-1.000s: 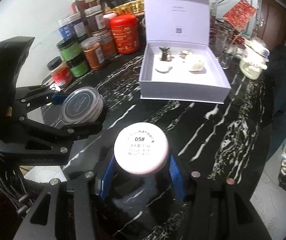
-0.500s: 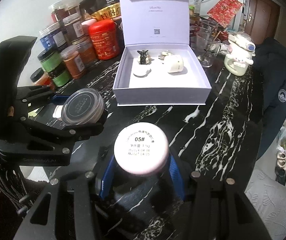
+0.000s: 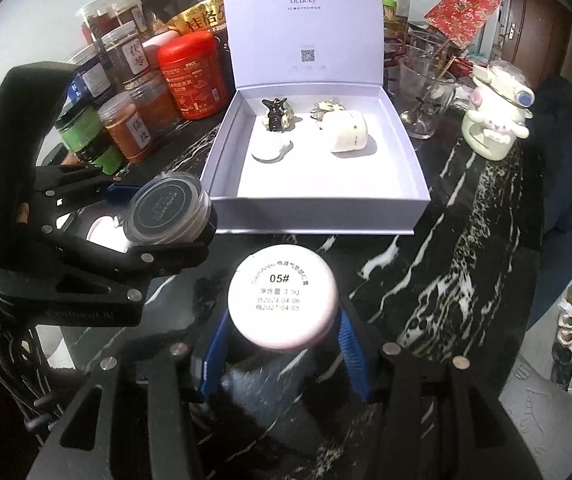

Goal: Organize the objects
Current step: 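Carry both held jars toward the open lavender box with both tools, then lower both jars into the box beside the clips and cream jar, open both tools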

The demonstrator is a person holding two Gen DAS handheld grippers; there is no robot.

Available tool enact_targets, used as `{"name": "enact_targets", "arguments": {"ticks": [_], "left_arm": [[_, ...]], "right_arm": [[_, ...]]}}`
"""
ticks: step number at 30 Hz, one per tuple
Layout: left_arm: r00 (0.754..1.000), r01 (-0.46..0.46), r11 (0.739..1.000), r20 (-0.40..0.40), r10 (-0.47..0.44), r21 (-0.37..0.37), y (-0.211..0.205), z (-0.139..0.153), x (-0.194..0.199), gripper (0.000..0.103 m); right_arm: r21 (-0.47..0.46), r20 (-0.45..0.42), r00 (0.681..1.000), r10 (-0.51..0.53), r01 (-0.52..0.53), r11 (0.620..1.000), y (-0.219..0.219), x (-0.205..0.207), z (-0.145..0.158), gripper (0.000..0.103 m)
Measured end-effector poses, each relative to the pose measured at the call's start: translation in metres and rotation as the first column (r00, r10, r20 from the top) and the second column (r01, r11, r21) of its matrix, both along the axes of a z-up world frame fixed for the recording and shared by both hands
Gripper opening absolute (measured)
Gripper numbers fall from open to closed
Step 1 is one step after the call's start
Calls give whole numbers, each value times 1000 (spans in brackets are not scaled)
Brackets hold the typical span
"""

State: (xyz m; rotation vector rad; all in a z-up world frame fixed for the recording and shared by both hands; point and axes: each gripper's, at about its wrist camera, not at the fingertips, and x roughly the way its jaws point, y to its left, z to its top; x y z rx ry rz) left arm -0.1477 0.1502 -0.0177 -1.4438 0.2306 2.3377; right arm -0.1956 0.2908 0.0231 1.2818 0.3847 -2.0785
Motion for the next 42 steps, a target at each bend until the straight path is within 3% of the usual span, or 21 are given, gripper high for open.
{"name": "enact_targets", "arguments": {"ticks": [20, 42], "left_arm": [[1000, -28, 1000, 12, 28, -2, -3, 2, -82, 67], [996, -75, 996, 54, 77, -48, -6, -46, -146, 67]], "right_arm": [[-28, -6, 1000, 20, -20, 999, -22, -81, -2, 52], [-15, 46, 998, 46, -45, 999, -49, -140, -42, 52]]}}
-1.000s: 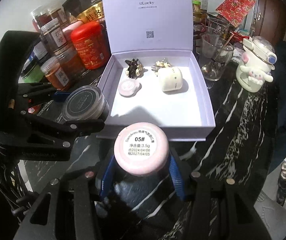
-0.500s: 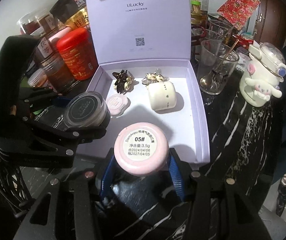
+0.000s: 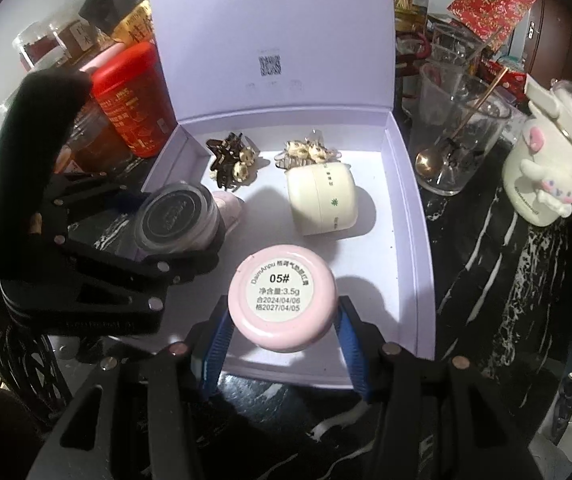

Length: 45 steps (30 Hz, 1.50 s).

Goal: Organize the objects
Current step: 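Lower both jars into the box beside the clips and cream jar, open both tools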

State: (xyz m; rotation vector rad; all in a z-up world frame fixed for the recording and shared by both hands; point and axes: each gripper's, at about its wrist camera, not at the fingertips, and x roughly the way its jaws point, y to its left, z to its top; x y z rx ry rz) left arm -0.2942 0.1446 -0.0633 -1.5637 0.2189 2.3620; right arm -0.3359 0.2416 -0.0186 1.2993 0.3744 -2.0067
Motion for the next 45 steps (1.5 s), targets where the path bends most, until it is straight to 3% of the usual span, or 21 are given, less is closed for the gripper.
{"name": "enact_targets", "arguments": {"ticks": [17, 45], "left_arm": [[1000, -10, 1000, -16, 10, -17, 0, -15, -34, 67], [1000, -11, 999, 7, 11, -31, 8, -25, -44, 67]], "right_arm": [[19, 8, 1000, -4, 4, 1000, -15, -30, -20, 52], [103, -15, 1000, -7, 8, 995, -33, -38, -37, 52]]}}
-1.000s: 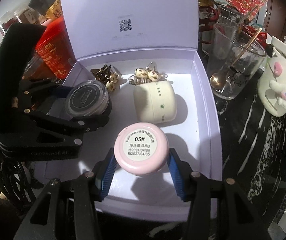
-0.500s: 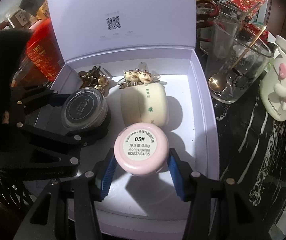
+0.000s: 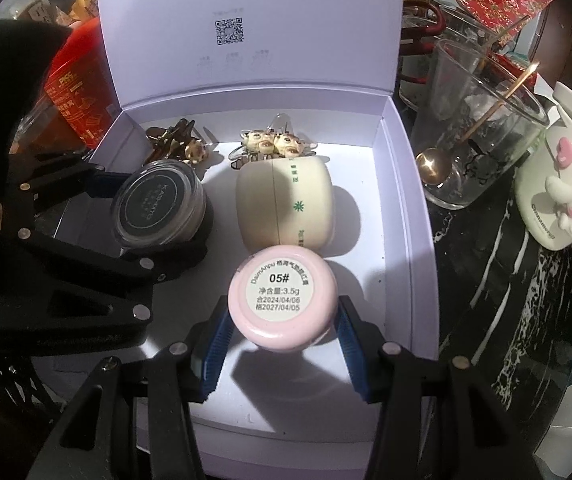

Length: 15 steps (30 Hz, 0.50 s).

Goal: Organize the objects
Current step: 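Lower both jars into the box beside the clips and cream jar, open both tools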

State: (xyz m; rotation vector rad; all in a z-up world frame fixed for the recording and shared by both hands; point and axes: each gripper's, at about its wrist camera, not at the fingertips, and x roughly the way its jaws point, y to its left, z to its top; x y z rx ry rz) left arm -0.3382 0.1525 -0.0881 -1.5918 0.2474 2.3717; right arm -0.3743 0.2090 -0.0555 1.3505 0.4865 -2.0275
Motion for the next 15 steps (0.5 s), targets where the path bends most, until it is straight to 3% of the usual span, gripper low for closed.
{"name": "enact_targets", "arguments": {"ticks": [15], "left_arm": [[1000, -16, 1000, 4, 16, -1, 3, 7, -2, 67]], "right_arm": [[2, 20, 999, -38, 38, 999, 1, 2, 5, 56]]}}
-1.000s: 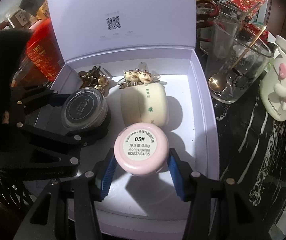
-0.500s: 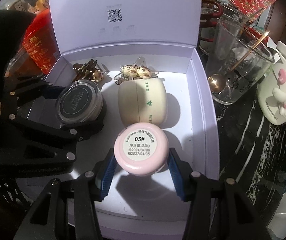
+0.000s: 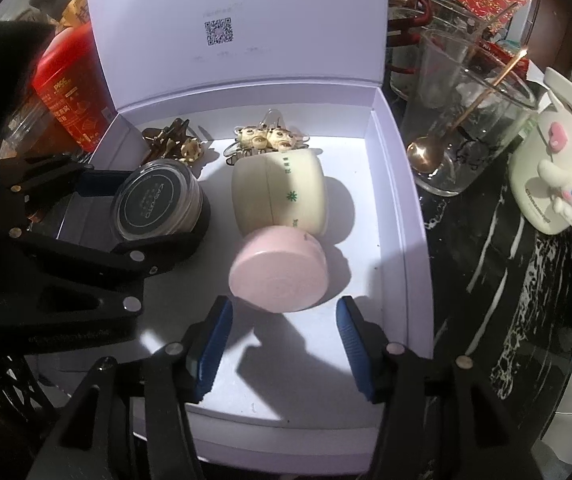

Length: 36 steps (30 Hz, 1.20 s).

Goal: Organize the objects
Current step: 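Lower both jars into the box beside the clips and cream jar, open both tools, then withdraw both tools from the box toward the two white compacts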

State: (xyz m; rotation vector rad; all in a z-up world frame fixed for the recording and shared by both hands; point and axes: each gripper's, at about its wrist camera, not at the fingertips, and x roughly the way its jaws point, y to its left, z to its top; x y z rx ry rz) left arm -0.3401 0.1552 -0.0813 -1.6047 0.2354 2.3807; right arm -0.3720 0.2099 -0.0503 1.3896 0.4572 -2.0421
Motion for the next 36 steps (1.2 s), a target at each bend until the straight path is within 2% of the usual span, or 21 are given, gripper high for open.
{"name": "enact_targets", "arguments": {"ticks": [8, 20, 36], "left_arm": [[999, -5, 1000, -35, 5, -19, 4, 19, 9, 72], [996, -21, 1000, -85, 19, -20, 7, 53, 24, 74], [989, -28, 1000, -148, 29, 4, 3, 102, 75, 78]], "right_arm": [[-13, -23, 999, -25, 25, 1000, 10, 8, 19, 57], [-34, -66, 996, -64, 62, 998, 40, 30, 58, 59], [-56, -110, 986, -130, 124, 991, 72, 80, 96, 61]]}}
